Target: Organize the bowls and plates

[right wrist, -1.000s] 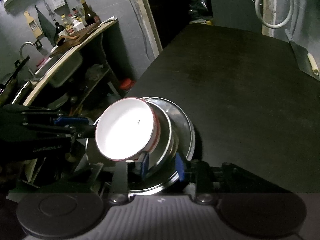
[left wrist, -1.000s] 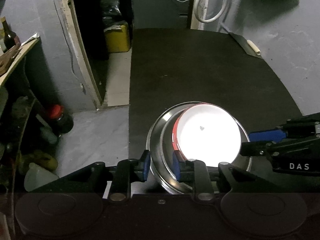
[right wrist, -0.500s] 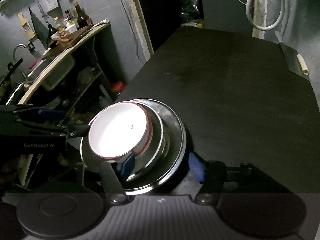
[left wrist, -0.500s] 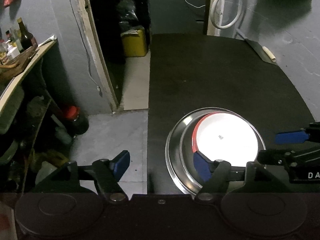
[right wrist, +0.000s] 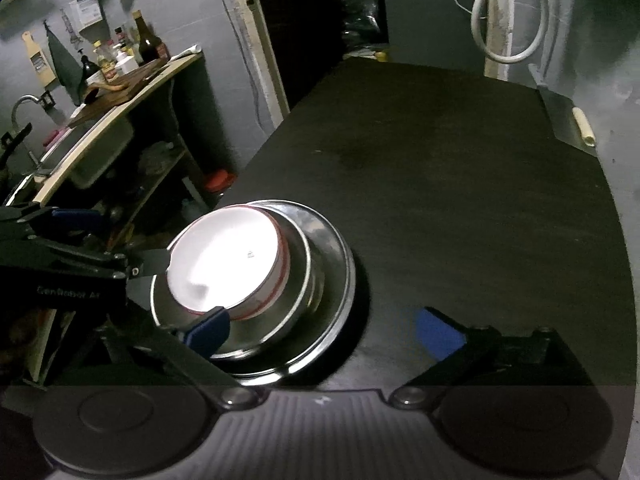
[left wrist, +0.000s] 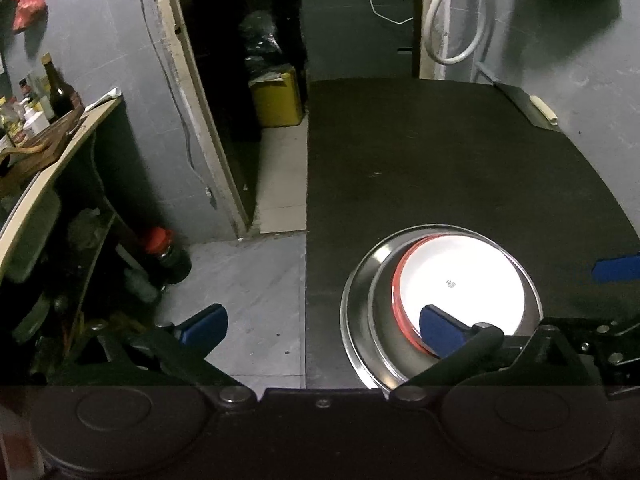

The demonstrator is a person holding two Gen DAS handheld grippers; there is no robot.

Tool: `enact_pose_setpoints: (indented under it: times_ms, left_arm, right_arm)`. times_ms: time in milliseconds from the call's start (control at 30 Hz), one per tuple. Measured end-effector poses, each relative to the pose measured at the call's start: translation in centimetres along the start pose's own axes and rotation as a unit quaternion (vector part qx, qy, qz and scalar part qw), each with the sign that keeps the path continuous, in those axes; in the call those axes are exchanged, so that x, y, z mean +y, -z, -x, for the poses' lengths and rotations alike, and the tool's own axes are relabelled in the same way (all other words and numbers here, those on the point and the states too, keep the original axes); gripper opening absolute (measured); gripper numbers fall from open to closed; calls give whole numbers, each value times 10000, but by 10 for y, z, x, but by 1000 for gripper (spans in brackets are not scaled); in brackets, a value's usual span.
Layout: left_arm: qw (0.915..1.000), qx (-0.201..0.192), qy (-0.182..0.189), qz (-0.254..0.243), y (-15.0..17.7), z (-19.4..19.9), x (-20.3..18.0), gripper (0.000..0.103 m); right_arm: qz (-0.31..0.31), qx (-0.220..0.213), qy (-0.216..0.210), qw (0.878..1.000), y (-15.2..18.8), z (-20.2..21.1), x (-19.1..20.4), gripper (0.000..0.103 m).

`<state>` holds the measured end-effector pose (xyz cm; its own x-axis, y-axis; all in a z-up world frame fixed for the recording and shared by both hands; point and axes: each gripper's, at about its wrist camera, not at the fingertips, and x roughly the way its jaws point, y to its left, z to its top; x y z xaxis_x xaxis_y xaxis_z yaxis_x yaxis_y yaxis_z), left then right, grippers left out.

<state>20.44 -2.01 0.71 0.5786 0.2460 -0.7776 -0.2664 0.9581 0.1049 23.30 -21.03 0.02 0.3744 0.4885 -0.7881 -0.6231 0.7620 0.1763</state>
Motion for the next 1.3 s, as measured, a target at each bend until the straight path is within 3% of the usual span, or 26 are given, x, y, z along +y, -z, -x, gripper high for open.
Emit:
enact_pose_setpoints:
  times_ms: [967, 1300]
  left_arm:
    - [9995, -141, 237, 142, 4, 3, 15, 102]
    - [9976, -407, 476, 286, 13, 12, 31, 102]
  right_arm:
    - [-134, -39, 641, 9978, 10, 14, 12, 103]
    - [-240, -422, 998, 9938, 24, 36, 35, 103]
